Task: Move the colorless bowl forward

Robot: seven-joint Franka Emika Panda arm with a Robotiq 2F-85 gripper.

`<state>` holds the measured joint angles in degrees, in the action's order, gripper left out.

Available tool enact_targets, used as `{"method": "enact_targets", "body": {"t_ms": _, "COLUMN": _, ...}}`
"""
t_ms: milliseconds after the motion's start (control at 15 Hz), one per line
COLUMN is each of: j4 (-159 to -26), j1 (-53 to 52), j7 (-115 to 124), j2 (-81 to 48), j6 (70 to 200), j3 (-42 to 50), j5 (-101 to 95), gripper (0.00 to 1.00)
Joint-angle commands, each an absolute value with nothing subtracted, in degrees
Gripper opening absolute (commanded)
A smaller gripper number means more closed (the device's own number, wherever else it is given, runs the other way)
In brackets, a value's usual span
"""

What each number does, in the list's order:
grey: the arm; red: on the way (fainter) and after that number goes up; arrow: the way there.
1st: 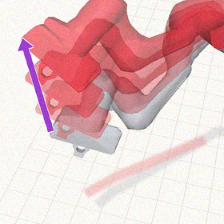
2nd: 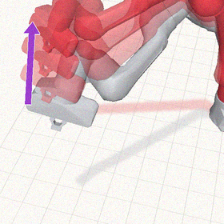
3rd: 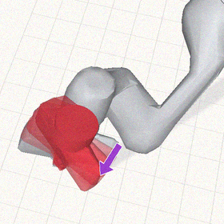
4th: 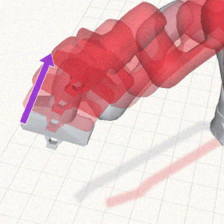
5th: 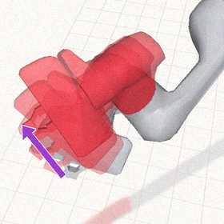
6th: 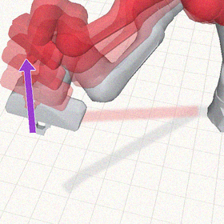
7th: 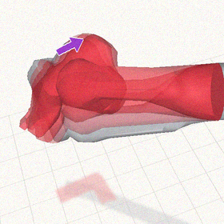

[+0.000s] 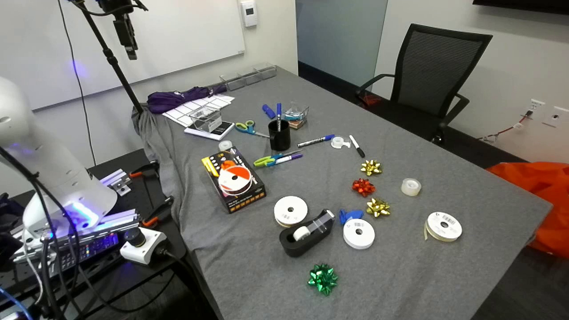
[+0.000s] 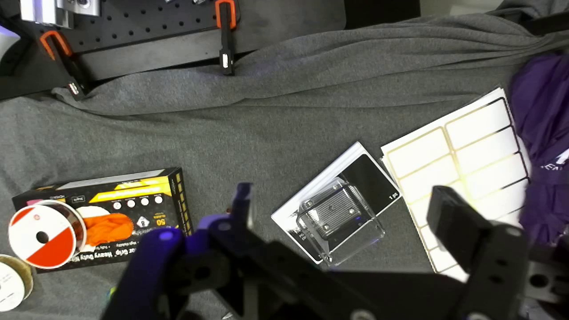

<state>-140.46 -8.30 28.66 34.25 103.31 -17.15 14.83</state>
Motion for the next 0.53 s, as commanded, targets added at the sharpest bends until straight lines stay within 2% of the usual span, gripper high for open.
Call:
{"method": "enact_targets", "body": {"t_ms": 0, "j4": -138.55, "j1": -7.62, "j7": 24.52, "j2": 32.38, "j6": 103.09, "j3": -15.30, "j5": 13.37, "gripper": 1.00}}
{"method": "enact_targets", "body": {"t_ms": 467, "j4": -139.24, "j1": -5.77, "j7": 28.72, "j2": 28.17, "j6": 112.82, "j3": -16.52, "j5": 15.78, "gripper": 1.00}}
